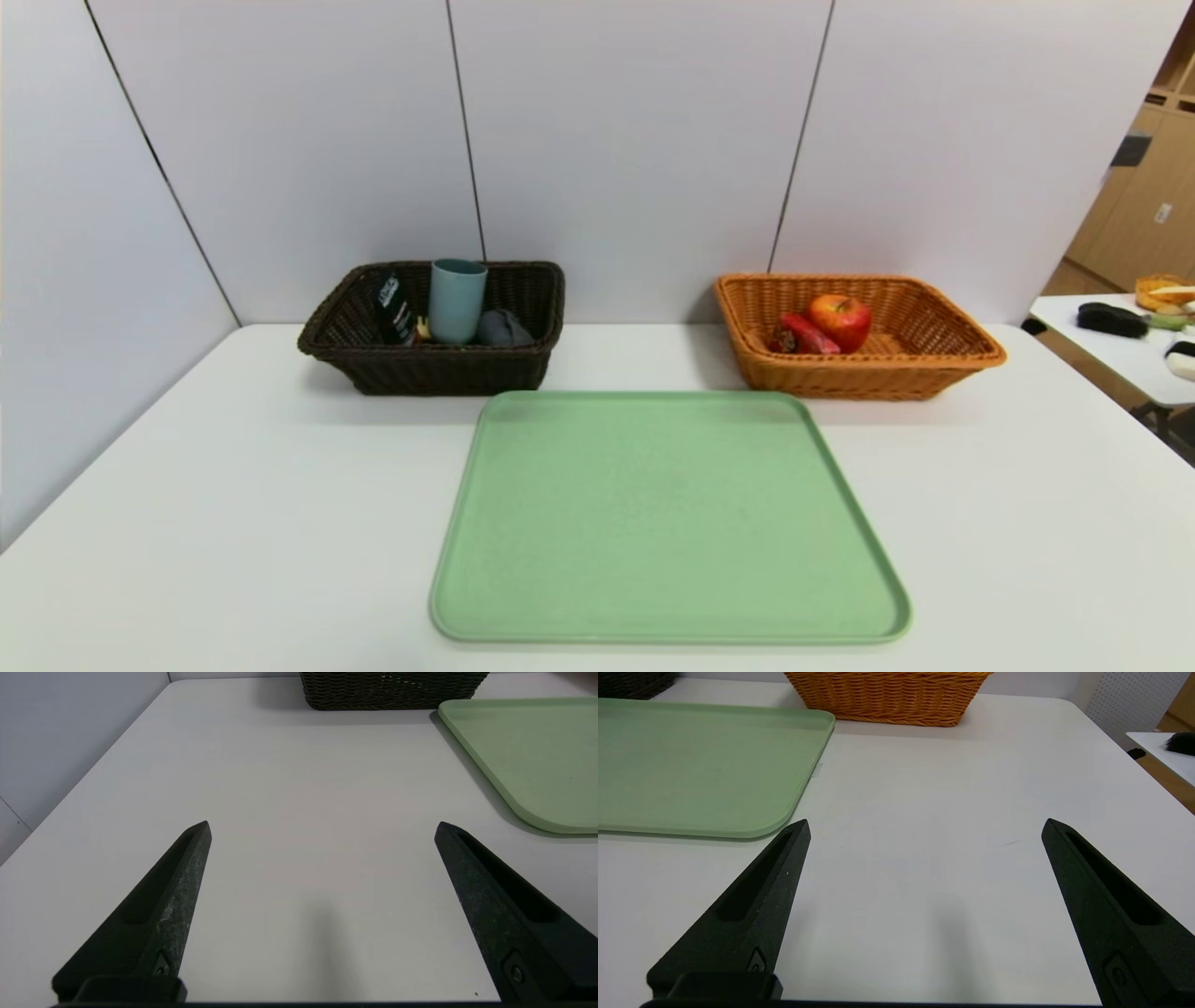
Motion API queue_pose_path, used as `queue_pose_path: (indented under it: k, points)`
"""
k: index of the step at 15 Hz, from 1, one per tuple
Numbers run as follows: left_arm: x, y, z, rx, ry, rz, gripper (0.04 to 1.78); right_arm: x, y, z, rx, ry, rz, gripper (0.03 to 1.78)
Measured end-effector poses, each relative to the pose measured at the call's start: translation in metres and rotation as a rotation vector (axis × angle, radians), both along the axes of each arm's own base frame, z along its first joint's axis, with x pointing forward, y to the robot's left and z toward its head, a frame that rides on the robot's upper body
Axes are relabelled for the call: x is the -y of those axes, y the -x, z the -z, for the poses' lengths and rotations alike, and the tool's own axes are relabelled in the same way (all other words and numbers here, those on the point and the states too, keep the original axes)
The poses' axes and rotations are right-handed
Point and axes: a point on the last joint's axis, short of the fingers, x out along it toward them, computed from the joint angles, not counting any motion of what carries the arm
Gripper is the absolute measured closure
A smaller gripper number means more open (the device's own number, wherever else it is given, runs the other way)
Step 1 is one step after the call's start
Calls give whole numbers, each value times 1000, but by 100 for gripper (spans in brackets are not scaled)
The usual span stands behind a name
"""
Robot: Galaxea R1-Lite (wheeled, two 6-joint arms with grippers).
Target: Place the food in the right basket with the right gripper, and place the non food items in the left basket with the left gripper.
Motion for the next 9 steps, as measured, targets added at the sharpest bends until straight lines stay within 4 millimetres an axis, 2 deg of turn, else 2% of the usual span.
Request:
queue_pose_path:
  k: [9]
  points:
    - [0,0,0,0,3,-2,13,0,0,0,-1,-24,12,10]
